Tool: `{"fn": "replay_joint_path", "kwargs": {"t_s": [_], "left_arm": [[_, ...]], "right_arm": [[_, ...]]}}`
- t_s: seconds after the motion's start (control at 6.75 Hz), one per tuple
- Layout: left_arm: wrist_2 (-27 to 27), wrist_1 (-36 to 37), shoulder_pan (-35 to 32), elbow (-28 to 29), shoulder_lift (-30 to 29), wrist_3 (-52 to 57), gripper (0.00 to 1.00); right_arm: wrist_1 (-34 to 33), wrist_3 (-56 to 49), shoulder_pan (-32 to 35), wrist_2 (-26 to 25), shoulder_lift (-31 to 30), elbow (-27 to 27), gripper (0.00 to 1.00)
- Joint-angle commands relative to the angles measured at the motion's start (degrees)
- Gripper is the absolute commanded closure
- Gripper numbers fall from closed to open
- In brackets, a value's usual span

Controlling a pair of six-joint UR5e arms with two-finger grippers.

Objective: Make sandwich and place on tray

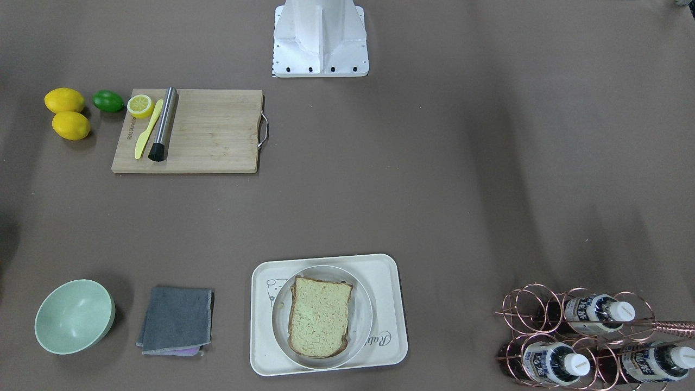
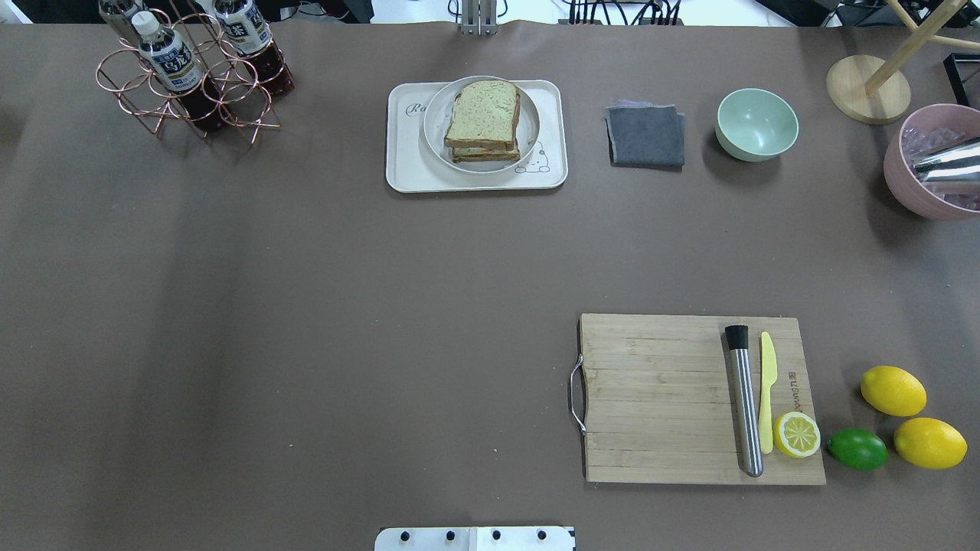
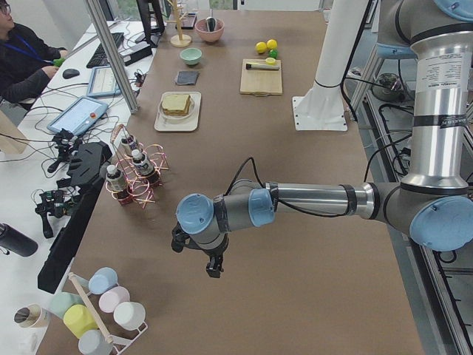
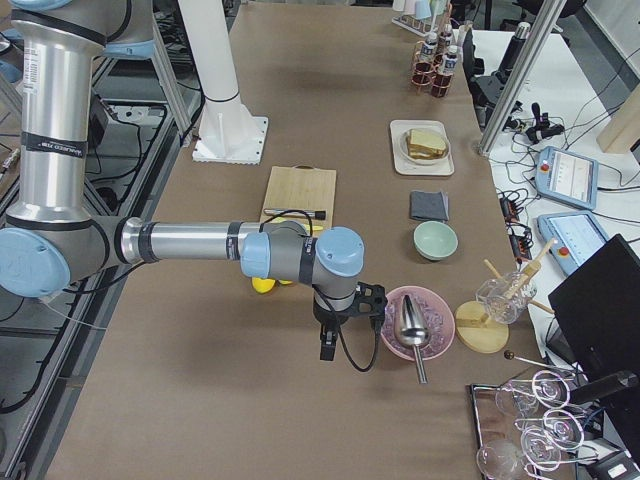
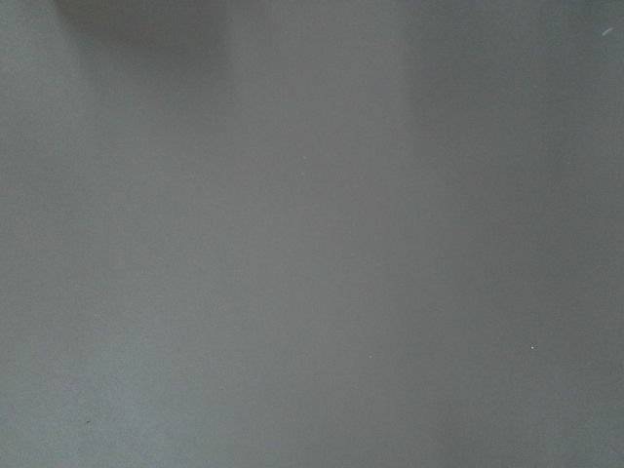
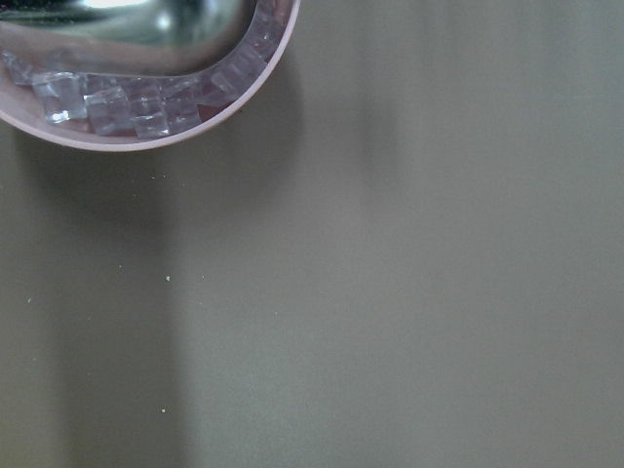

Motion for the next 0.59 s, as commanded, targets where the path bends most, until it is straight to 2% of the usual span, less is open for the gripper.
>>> {"fn": "replay_joint_path", "kwargs": {"t_s": [0.0, 0.44], "left_arm": [[0.01, 0.0, 0.01, 0.1, -0.07, 0.11, 0.01], [0.01, 0.0, 0.01, 0.02, -0.07, 0.12, 0.01]], "right_arm": [[-0.01, 0.17, -0.03, 0.05, 0.01, -0.07, 0.0], [-0.1, 0.17, -0.03, 0.31, 0.01, -1.12, 0.0]]}}
